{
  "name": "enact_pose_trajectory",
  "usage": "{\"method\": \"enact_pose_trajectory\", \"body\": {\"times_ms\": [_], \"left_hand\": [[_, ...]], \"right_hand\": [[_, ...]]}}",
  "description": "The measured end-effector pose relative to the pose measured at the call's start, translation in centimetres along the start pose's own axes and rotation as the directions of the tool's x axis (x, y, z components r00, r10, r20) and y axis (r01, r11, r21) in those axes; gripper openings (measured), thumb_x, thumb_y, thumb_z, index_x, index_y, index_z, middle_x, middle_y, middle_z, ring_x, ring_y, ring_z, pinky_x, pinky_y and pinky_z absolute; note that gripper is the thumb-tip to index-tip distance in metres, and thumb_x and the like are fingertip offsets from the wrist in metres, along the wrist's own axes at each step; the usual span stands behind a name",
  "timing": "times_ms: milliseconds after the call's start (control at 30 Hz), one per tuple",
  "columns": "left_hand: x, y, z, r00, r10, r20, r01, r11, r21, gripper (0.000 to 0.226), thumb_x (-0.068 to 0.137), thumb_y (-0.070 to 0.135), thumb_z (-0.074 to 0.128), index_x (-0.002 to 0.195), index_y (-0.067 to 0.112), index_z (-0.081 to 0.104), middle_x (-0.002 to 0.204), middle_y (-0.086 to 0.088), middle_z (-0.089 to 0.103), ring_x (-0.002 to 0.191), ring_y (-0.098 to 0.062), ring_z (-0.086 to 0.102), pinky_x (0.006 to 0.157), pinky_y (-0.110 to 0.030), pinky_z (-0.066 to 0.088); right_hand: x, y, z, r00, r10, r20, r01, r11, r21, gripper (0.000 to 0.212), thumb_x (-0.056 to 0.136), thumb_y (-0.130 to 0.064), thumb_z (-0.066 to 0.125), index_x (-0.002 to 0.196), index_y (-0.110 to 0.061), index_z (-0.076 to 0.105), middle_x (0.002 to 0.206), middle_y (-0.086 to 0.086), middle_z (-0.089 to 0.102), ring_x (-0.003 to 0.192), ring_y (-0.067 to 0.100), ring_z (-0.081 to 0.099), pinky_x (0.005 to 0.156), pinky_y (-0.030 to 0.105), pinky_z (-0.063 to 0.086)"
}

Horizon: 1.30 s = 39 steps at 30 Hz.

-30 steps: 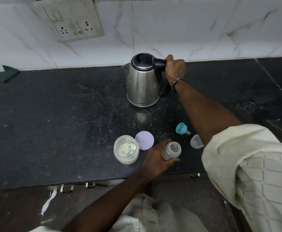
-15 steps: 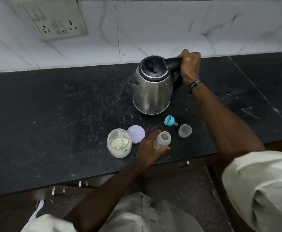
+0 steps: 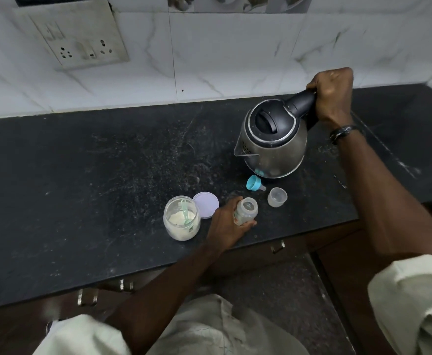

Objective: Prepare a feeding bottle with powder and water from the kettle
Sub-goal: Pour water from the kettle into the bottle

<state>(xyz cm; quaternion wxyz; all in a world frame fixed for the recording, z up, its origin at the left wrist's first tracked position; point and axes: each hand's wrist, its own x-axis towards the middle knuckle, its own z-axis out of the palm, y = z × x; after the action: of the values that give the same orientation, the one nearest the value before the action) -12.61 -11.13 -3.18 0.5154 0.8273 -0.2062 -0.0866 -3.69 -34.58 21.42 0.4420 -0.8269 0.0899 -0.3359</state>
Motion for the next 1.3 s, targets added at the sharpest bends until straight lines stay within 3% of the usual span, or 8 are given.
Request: {"method": "enact_pose_trajectory", "body": {"times_ms": [100, 167, 267, 400, 600, 800, 1000, 1300], "left_hand": [[0.1, -0.1, 0.0, 1.000, -0.003, 0.013, 0.003, 1.000, 0.008, 0.074, 0.073, 0.040, 0.086, 0.135, 0.018, 0.052, 0.129, 0.003, 0.065, 0.116, -0.012, 0.061, 0.102, -0.034, 0.049], [0.1, 0.0, -0.1, 1.000, 0.003, 0.017, -0.003, 1.000, 0.010, 0.074, 0.073, 0.040, 0.086, 0.134, 0.017, 0.052, 0.129, 0.002, 0.065, 0.116, -0.012, 0.061, 0.101, -0.032, 0.049], [0.1, 0.1, -0.1, 1.000, 0.021, 0.013, -0.021, 1.000, 0.010, 0.072, 0.072, 0.038, 0.086, 0.133, 0.017, 0.053, 0.127, 0.002, 0.066, 0.115, -0.012, 0.062, 0.099, -0.028, 0.049], [0.1, 0.1, -0.2, 0.999, 0.041, 0.007, -0.041, 0.999, 0.006, 0.070, 0.072, 0.037, 0.086, 0.131, 0.017, 0.054, 0.124, 0.003, 0.067, 0.112, -0.010, 0.062, 0.096, -0.025, 0.049], [0.1, 0.0, -0.3, 0.998, 0.065, -0.004, -0.065, 0.998, 0.019, 0.065, 0.071, 0.041, 0.085, 0.125, 0.021, 0.055, 0.117, 0.006, 0.069, 0.105, -0.010, 0.065, 0.092, -0.032, 0.052], [0.2, -0.2, -0.1, 0.998, 0.063, 0.004, -0.063, 0.998, 0.021, 0.065, 0.071, 0.042, 0.085, 0.125, 0.022, 0.055, 0.118, 0.006, 0.069, 0.107, -0.011, 0.064, 0.093, -0.035, 0.052], [0.2, -0.2, -0.2, 0.998, 0.065, 0.009, -0.066, 0.998, 0.019, 0.065, 0.072, 0.039, 0.086, 0.126, 0.020, 0.055, 0.120, 0.005, 0.068, 0.109, -0.011, 0.064, 0.096, -0.032, 0.051], [0.3, -0.2, -0.1, 0.997, 0.070, 0.012, -0.070, 0.997, 0.029, 0.070, 0.072, 0.039, 0.086, 0.129, 0.017, 0.054, 0.123, 0.002, 0.067, 0.111, -0.012, 0.063, 0.096, -0.029, 0.050]], "right_hand": [[-1.0, 0.4, -0.5, 0.999, -0.048, 0.022, 0.049, 0.997, -0.065, 0.037, 0.063, -0.029, 0.051, 0.054, 0.005, 0.063, 0.044, -0.003, 0.052, 0.047, 0.012, 0.044, 0.047, 0.024, 0.028], [-1.9, 0.2, -0.8, 0.996, -0.069, 0.051, 0.074, 0.993, -0.092, 0.030, 0.063, -0.028, 0.049, 0.051, -0.004, 0.064, 0.051, 0.010, 0.055, 0.048, 0.013, 0.046, 0.049, 0.024, 0.030], [-3.0, -0.5, -1.3, 0.993, -0.081, 0.090, 0.092, 0.989, -0.118, 0.019, 0.064, -0.028, 0.046, 0.048, -0.027, 0.056, 0.053, 0.007, 0.058, 0.046, 0.004, 0.049, 0.050, 0.022, 0.033], [-3.8, -0.7, -1.8, 0.983, -0.141, 0.116, 0.160, 0.972, -0.174, 0.024, 0.067, -0.023, 0.049, 0.046, -0.035, 0.050, 0.049, 0.008, 0.057, 0.048, 0.020, 0.052, 0.048, 0.027, 0.036], [-4.2, 0.7, -2.0, 0.962, -0.197, 0.189, 0.246, 0.924, -0.291, 0.038, 0.069, -0.025, 0.052, 0.045, 0.005, 0.049, 0.044, 0.027, 0.047, 0.041, 0.031, 0.040, 0.039, 0.040, 0.032], [-4.7, 0.9, -2.6, 0.944, -0.234, 0.230, 0.303, 0.893, -0.333, 0.038, 0.070, -0.023, 0.051, 0.045, 0.006, 0.046, 0.043, 0.026, 0.042, 0.042, 0.041, 0.042, 0.038, 0.038, 0.030], [-5.2, 0.2, -2.4, 0.924, -0.257, 0.284, 0.352, 0.862, -0.366, 0.033, 0.069, -0.014, 0.054, 0.044, 0.003, 0.042, 0.040, 0.020, 0.036, 0.042, 0.019, 0.025, 0.038, 0.035, 0.025], [-5.6, -0.5, -2.1, 0.880, -0.324, 0.349, 0.451, 0.802, -0.392, 0.034, 0.071, -0.021, 0.048, 0.044, -0.003, 0.039, 0.040, 0.016, 0.032, 0.039, 0.022, 0.026, 0.043, 0.026, 0.021]]}}
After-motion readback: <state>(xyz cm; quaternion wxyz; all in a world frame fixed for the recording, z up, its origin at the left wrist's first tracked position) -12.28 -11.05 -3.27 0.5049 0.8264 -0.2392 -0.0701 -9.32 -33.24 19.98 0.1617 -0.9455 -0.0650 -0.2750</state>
